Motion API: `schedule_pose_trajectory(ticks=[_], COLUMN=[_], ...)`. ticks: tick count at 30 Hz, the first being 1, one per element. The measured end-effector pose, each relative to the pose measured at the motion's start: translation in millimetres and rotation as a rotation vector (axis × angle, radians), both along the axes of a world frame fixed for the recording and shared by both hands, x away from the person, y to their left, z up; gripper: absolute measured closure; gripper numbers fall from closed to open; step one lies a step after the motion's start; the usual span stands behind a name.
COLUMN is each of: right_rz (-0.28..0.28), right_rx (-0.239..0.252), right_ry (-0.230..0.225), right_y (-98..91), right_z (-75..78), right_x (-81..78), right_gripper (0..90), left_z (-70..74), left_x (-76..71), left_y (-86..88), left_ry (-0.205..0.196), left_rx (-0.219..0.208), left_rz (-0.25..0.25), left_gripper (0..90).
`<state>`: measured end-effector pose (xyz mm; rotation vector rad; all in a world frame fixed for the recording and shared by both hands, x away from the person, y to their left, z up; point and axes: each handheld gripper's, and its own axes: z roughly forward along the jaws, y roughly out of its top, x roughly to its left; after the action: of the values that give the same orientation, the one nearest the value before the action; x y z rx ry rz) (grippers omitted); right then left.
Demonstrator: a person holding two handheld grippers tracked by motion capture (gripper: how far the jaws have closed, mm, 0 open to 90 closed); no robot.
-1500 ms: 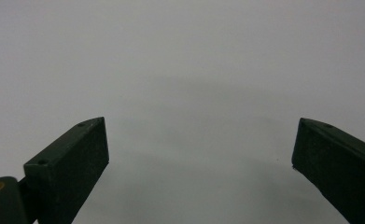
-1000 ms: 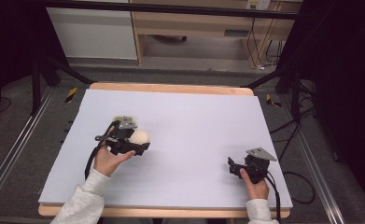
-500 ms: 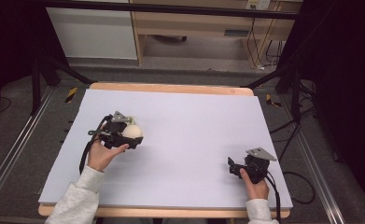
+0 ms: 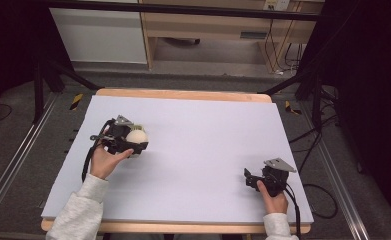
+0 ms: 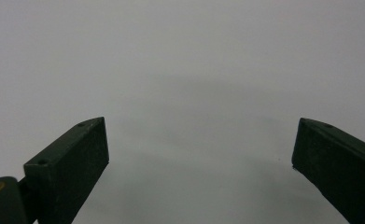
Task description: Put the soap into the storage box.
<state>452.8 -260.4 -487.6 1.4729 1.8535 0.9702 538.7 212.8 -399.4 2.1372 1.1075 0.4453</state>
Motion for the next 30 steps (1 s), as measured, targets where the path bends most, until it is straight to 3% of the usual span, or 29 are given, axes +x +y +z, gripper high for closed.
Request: schedule_pose_trajectory(ticks=[30], right_rz=[0.001], right_rx=[0.003], right_ry=[-0.003], right_y=[-0.3], right_z=[0.0], right_x=[-0.3], right_gripper=[4.2], left_z=[-21.1], left_x=[26.7], left_y=[23.5], left_ry=[0.042], left_rx=[0.030], left_rz=[0.095], left_gripper=[22.4])
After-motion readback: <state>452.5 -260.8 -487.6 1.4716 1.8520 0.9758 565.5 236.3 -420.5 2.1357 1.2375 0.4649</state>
